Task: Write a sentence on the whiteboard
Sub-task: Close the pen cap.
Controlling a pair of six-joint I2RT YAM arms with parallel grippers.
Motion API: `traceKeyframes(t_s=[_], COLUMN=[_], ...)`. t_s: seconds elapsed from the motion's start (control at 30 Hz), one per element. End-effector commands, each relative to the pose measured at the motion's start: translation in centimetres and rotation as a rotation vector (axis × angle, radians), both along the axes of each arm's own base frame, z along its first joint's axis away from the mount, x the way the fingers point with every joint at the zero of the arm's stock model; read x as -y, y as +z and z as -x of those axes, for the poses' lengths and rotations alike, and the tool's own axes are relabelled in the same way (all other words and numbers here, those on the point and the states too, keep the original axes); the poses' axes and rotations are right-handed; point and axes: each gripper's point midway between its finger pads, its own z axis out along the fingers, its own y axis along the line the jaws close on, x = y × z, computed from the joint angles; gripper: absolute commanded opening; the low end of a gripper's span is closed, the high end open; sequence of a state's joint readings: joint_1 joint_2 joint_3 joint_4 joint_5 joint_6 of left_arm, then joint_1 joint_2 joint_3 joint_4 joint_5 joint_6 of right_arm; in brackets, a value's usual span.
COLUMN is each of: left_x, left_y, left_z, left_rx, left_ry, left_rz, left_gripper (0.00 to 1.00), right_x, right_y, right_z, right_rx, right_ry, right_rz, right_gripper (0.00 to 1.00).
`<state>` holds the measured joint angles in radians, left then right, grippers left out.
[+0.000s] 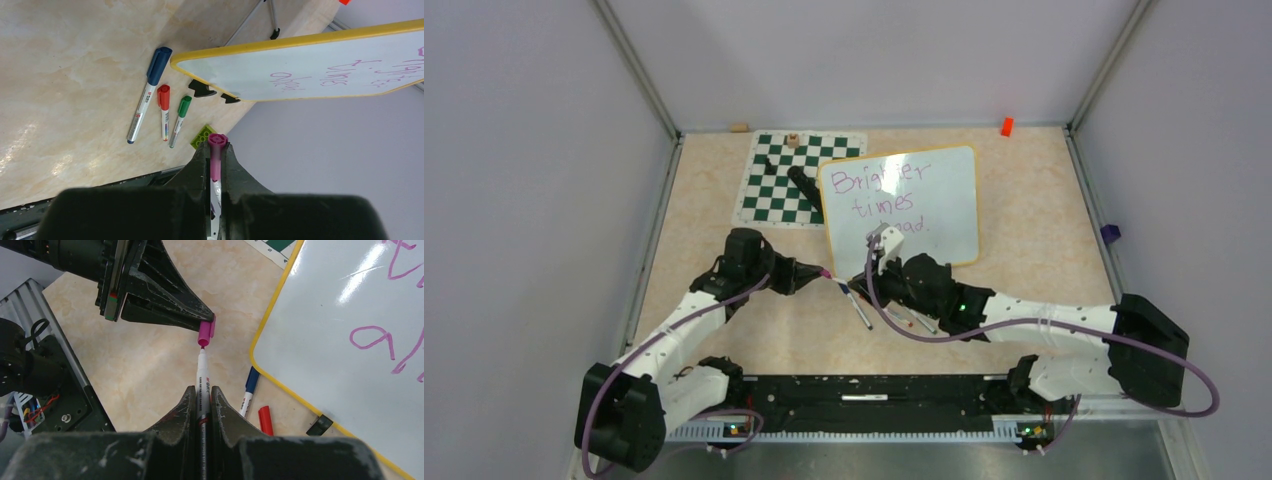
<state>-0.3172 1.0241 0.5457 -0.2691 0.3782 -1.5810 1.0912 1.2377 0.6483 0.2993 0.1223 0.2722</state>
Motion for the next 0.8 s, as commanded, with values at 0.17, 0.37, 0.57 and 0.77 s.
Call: traceKeyframes(t_s=[0.17, 0.37, 0.57, 0.77], left_x=[0.3, 0.25, 0.21, 0.29], left_y=[-0.42, -0.39, -0.46, -0.54], left_z=[0.14, 0.23, 0.26, 0.23], left_rx=[-0.001, -0.001, -0.002, -0.004], left_ry=[-0.008, -0.008, -0.007, -0.011], left_rz=[0.015, 0.014, 0.012, 0.014], left_gripper=[0.0, 0.0, 0.0, 0.0], right_x=[-1.82, -2.16, -2.18, -1.49], right_y=[3.8, 3.4, 3.3, 3.73], right_z=[-0.2, -0.42, -0.32, 0.0], right_rx=[0.057, 0.052, 0.049, 0.05], right_ry=[0.017, 0.016, 0.019, 0.017], right_rz=[-0.085, -0.074, -0.071, -0.065], right_gripper=[0.0, 0.0, 0.0, 0.0])
